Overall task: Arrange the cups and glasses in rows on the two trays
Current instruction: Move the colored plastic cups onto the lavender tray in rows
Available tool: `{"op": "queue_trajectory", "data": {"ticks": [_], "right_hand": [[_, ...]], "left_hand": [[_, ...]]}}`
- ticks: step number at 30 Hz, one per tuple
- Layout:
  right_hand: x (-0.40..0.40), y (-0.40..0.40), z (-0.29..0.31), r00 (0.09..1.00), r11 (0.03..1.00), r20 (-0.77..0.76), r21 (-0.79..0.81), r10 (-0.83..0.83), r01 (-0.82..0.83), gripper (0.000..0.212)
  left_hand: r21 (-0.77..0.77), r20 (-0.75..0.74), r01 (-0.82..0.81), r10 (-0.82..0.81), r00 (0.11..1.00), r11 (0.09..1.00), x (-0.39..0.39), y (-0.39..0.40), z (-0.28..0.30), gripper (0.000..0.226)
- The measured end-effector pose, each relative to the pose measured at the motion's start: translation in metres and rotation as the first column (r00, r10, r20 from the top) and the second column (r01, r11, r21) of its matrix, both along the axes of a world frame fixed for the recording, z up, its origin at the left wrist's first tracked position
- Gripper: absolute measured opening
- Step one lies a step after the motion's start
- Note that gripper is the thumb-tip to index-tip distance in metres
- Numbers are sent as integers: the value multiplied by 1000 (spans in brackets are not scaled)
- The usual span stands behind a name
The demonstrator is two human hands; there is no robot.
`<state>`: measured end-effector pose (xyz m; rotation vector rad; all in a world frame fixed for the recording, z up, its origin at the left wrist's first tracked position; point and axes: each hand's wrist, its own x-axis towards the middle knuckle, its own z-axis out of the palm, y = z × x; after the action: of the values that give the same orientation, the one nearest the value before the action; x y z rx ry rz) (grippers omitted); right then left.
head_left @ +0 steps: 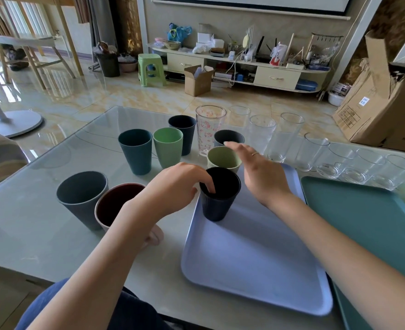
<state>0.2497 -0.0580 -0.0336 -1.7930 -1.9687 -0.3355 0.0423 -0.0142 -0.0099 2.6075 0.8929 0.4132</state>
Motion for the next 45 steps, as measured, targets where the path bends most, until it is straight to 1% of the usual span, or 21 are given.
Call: {"op": "queue_trajectory", "data": {"ticks": [2,3,5,7,9,11,14,16,20,23,25,27,28,30,32,33,35,37,39,43,45], "right_hand": [[-5,12,11,1000,996,4,91,2,-3,61],[-10,21,16,1000,994,-1,105,8,-7,53],[-23,44,27,999,997,-12,69,32,-31,41],[-41,68,40,998,998,2,-8,70,-70,37],[-66,88,52,989,985,27,-107,142,-139,35],[-93,106,58,967,949,98,-237,237,-209,41],[-128,131,50,927,893,220,-404,304,-197,49],[-144,145,39,923,878,245,-450,297,-163,44],[-160,158,26,938,891,202,-418,280,-176,17],[-155,152,32,951,910,136,-354,278,-216,16],[-146,139,44,955,926,42,-263,293,-272,13],[-134,119,60,944,930,-51,-165,325,-328,11],[-127,107,67,937,930,-87,-126,337,-346,13],[-110,80,78,931,934,-136,-62,340,-351,13],[-91,50,85,924,941,-192,3,331,-337,11],[-83,34,88,913,941,-231,26,335,-339,10],[-69,-1,93,893,935,-288,26,346,-354,10],[-60,-32,94,870,920,-330,-14,365,-391,11],[-50,-63,91,851,905,-372,-62,369,-420,11],[-33,-101,64,876,896,-346,-170,335,-410,13],[-29,-110,48,894,897,-313,-202,322,-394,15]], "left_hand": [[-12,92,-14,15,996,1000,-3,3,3,55],[15,127,-45,43,991,999,-7,6,5,59],[104,129,-156,142,981,982,-16,13,7,62],[159,60,-288,282,958,944,-28,20,8,58],[182,-29,-417,429,903,890,-38,25,9,50],[172,-95,-510,530,843,843,-46,30,10,46],[150,-147,-586,604,783,796,-55,36,9,39],[136,-166,-597,612,773,791,-59,39,6,35],[125,-118,-620,632,766,775,-66,44,6,30],[151,-12,-667,676,737,730,-71,45,9,27],[134,82,-699,695,715,703,-71,44,12,35],[83,185,-708,687,703,701,-70,43,16,50],[44,245,-693,665,705,719,-70,43,17,61],[-83,409,-577,556,724,812,-67,40,20,86],[-181,564,-364,400,722,914,-62,31,26,105],[-214,600,-256,334,727,943,-58,25,29,109],[-308,644,0,209,736,951,-49,10,35,111],[-417,684,226,140,716,881,-43,-1,39,103],[-483,658,341,77,749,807,-38,-9,41,88],[-564,483,373,-72,873,737,-33,-16,38,60],[-577,381,331,-113,918,746,-31,-18,33,45]]}}
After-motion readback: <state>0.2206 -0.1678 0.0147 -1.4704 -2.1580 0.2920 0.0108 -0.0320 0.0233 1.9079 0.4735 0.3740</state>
